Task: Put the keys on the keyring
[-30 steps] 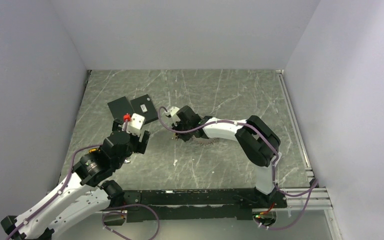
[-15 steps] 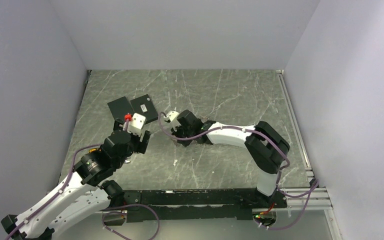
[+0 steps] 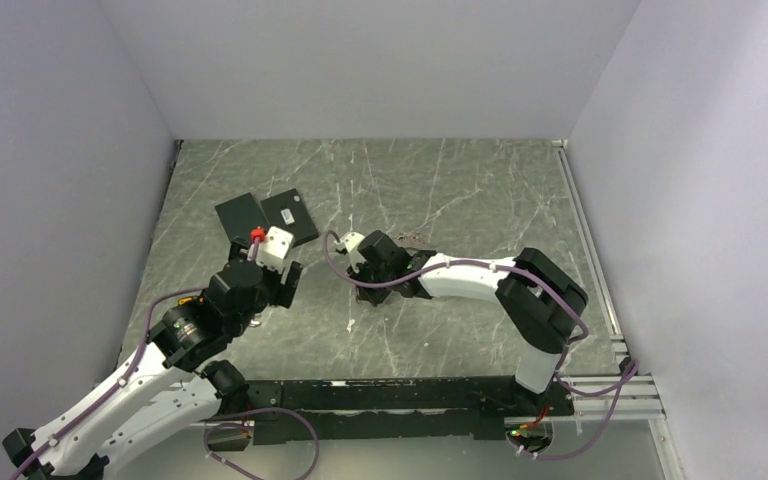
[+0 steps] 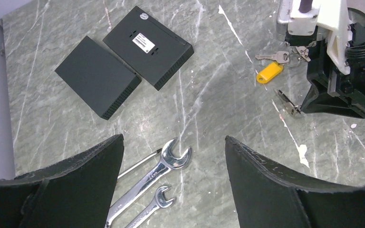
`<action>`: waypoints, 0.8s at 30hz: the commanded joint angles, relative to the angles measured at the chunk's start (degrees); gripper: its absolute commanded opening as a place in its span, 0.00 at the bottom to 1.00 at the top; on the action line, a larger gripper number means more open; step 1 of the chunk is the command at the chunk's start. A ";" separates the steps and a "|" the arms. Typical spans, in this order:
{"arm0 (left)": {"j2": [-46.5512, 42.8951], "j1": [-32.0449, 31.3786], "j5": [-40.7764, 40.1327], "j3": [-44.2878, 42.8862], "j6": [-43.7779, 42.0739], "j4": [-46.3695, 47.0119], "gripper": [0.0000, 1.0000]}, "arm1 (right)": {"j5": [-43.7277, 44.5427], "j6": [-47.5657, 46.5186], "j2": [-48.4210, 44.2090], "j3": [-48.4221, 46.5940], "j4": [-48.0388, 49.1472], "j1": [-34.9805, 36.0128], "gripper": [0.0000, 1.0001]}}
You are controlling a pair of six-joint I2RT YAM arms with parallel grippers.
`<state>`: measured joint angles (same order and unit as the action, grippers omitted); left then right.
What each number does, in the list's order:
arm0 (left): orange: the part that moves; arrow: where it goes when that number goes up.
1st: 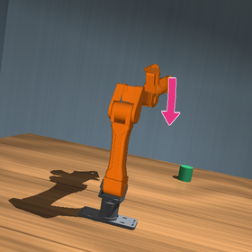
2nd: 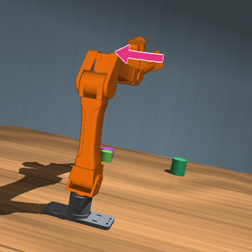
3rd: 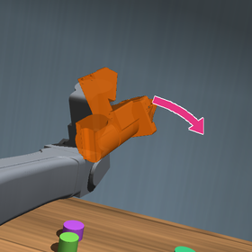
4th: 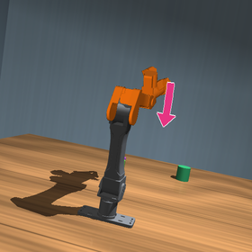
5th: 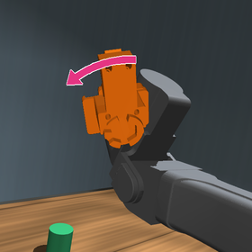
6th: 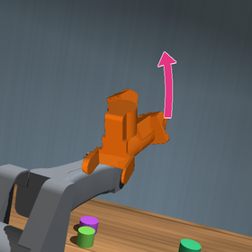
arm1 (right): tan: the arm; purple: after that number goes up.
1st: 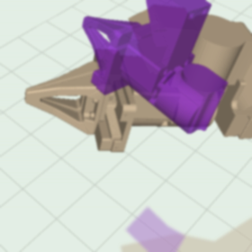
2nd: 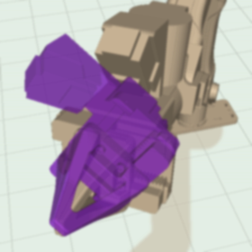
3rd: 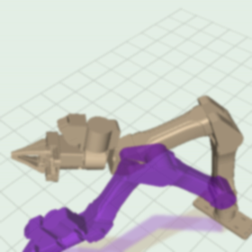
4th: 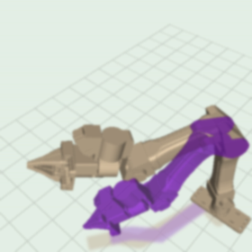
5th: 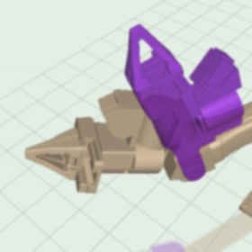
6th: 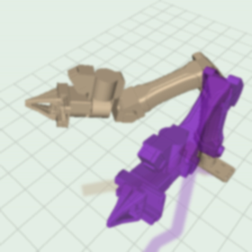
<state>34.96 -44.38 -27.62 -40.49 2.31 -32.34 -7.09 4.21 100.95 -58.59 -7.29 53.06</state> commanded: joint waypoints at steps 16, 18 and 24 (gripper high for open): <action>-0.64 -0.03 2.09 -0.20 -0.69 1.88 0.82 | -0.67 2.66 -2.43 4.41 2.07 2.10 0.17; -0.50 -0.09 2.05 -0.27 -0.68 1.89 0.82 | 0.09 2.12 -3.07 4.47 1.71 2.20 0.18; -0.11 -0.05 2.13 -0.29 -0.70 1.87 0.82 | 2.51 0.47 -3.93 3.61 -0.06 2.14 0.29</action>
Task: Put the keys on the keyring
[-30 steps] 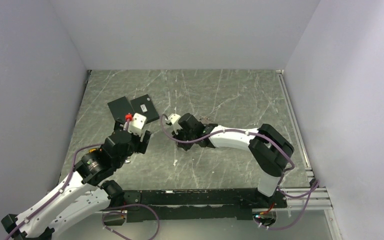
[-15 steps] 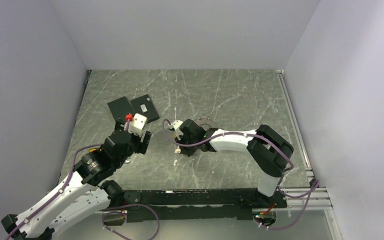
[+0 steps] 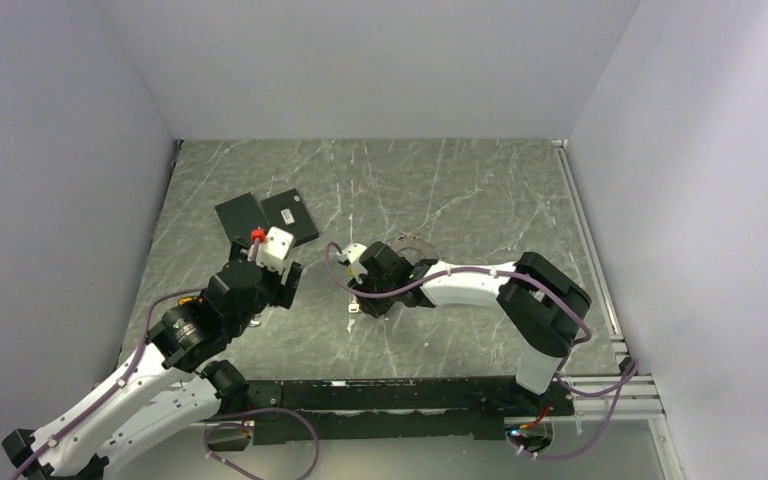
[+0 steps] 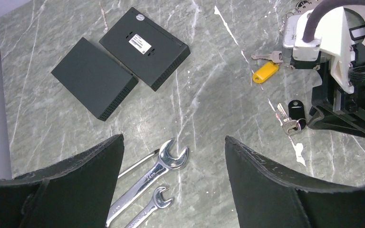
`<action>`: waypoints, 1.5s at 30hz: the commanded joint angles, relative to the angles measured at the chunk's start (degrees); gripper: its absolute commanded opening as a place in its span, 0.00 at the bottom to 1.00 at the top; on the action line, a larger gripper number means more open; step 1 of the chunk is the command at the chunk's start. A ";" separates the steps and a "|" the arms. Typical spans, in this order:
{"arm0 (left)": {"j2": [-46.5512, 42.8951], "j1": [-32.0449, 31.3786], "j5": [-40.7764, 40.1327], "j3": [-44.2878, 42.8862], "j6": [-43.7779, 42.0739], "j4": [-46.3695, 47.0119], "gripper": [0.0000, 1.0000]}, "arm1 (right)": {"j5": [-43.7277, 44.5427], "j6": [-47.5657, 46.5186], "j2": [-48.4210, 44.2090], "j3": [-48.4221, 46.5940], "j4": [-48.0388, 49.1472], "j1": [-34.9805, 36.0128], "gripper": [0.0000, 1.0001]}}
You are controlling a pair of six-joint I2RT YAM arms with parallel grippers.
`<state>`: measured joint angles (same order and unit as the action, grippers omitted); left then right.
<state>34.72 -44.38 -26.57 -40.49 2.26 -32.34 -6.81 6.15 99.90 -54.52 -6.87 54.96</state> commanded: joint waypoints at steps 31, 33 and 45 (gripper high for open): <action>0.26 -0.07 1.52 -0.12 -0.97 2.10 0.83 | -0.74 -3.34 0.59 -1.64 5.29 1.31 0.35; 0.14 -0.01 1.45 -0.12 -0.94 2.10 0.83 | -0.68 -3.42 0.97 -1.73 5.12 1.61 0.33; 0.24 -0.04 1.52 -0.07 -0.96 2.12 0.83 | -0.01 -3.52 1.99 -1.56 5.53 2.24 0.12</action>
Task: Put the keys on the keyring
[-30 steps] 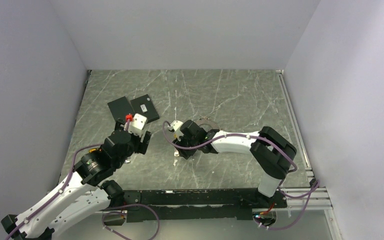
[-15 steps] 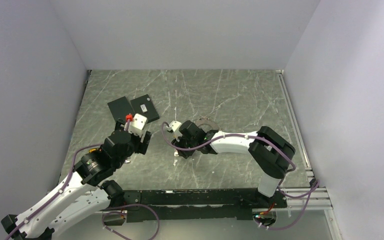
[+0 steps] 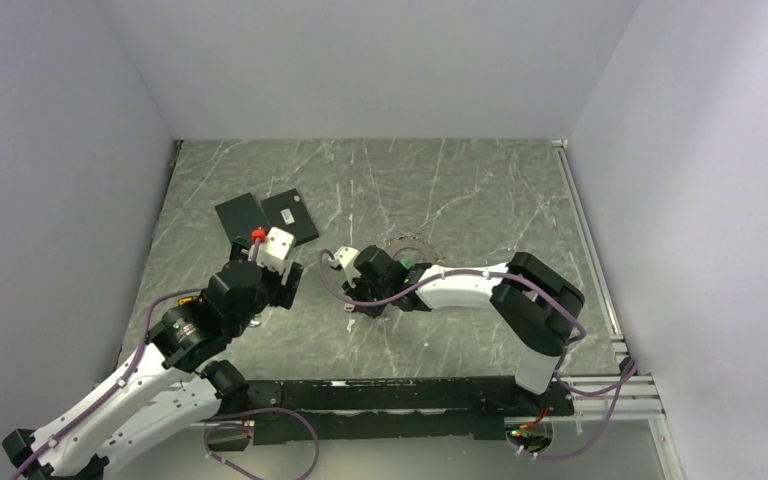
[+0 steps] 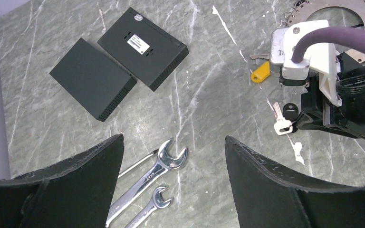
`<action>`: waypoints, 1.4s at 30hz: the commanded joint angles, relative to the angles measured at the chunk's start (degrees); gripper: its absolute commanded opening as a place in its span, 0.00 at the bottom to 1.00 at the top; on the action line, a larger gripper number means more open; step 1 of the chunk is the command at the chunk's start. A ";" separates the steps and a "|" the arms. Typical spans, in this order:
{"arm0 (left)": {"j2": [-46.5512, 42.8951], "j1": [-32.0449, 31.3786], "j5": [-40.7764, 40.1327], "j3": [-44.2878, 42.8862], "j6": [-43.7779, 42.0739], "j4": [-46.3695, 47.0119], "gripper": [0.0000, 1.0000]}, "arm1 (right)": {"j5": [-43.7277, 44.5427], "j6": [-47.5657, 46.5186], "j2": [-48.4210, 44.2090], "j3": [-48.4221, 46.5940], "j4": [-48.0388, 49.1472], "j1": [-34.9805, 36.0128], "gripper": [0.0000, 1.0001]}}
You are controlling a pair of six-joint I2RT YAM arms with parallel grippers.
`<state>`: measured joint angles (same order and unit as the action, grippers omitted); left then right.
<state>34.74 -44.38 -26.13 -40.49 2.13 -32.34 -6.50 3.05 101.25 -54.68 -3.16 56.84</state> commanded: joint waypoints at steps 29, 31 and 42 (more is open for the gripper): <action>-1.90 -0.05 13.82 -0.45 -2.39 2.33 0.78 | 3.55 -0.59 -14.82 4.33 6.27 0.82 0.00; -3.49 -0.05 19.10 0.25 -4.29 3.59 0.75 | 4.13 -0.21 -16.31 4.75 6.95 0.82 0.00; -9.30 -0.05 41.35 4.80 -7.88 10.93 0.69 | -0.60 -0.62 -27.70 6.54 9.04 0.82 0.00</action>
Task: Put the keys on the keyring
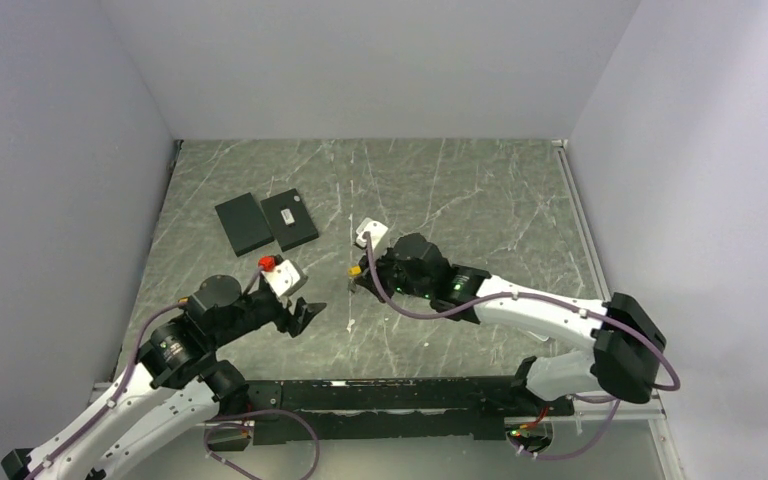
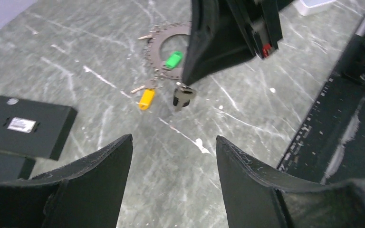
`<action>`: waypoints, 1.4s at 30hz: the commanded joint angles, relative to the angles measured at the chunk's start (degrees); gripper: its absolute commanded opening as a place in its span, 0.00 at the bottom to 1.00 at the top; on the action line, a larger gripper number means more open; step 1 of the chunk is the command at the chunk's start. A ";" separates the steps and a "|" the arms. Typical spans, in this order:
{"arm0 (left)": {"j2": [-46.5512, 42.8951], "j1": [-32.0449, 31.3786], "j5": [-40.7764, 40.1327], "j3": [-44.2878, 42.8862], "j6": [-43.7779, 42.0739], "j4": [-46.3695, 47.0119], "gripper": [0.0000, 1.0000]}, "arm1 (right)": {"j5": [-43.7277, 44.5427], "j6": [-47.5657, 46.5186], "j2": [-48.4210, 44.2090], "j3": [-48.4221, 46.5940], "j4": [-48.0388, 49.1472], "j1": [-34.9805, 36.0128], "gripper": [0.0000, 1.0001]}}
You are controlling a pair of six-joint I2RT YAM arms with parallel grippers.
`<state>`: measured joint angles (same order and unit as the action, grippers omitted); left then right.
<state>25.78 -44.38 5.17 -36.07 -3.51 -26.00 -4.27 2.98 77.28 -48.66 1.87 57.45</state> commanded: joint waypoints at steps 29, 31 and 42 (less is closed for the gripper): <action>4.70 -0.06 13.14 -0.97 -1.61 10.18 0.60 | -10.30 0.11 -14.18 2.39 4.91 0.67 0.00; 5.65 -0.03 13.55 -1.31 -0.94 10.93 0.59 | -10.91 -0.06 -14.47 2.50 4.83 0.81 0.00; 8.40 -0.06 13.30 0.11 1.87 20.46 0.51 | -11.97 -1.12 -15.98 2.85 3.36 1.92 0.00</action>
<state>33.34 -44.38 17.93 -35.35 -2.68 -11.22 -15.11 2.92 63.13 -45.89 3.86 58.87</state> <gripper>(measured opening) 0.528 0.010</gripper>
